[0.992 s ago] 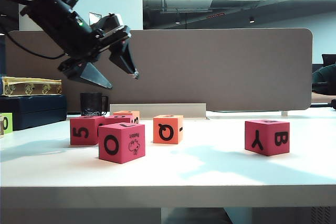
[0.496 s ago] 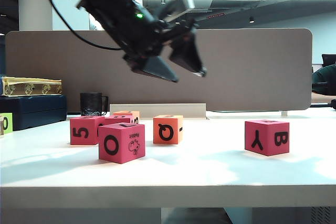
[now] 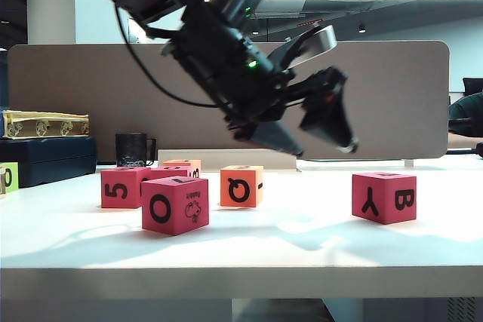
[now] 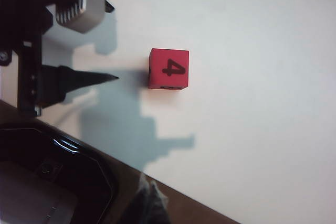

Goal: Select the appropriate blocks from the scattered letter blocks on the table and arrange them in a row to spell out "2024".

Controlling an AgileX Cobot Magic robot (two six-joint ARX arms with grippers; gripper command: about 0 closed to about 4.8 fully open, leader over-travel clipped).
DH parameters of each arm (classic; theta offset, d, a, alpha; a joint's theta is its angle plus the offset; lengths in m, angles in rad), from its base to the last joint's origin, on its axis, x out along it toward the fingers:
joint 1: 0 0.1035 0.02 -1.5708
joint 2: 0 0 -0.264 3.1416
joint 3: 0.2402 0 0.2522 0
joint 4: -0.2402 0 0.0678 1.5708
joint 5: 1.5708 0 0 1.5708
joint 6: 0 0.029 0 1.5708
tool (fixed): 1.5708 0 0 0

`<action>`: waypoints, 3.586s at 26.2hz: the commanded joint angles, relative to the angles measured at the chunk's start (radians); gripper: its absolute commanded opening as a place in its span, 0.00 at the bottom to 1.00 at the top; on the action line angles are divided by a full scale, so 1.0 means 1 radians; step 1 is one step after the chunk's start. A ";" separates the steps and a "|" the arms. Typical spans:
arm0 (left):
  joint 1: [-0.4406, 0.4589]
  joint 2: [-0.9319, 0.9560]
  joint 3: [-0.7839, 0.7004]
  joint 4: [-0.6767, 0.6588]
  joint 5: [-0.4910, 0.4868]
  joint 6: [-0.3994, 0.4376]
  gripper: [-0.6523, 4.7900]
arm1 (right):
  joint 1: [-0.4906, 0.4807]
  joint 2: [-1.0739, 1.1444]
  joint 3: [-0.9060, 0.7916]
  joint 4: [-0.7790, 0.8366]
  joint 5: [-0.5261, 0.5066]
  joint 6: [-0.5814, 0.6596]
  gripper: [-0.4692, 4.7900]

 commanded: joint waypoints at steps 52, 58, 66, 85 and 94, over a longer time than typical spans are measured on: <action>-0.081 0.278 0.242 0.080 0.027 0.167 1.00 | 0.002 -0.010 0.004 -0.027 -0.002 0.013 0.09; -0.081 0.292 0.242 0.077 0.029 0.177 1.00 | 0.002 -0.012 0.004 -0.027 -0.002 0.013 0.09; -0.081 0.292 0.248 0.095 0.029 0.192 1.00 | 0.002 -0.012 0.004 -0.026 -0.002 0.012 0.09; -0.081 0.292 0.248 0.101 0.072 0.240 0.72 | 0.002 -0.012 0.004 -0.023 -0.002 0.012 0.09; -0.081 0.292 0.247 0.101 0.072 0.239 0.55 | 0.002 -0.012 0.004 -0.022 -0.002 0.012 0.09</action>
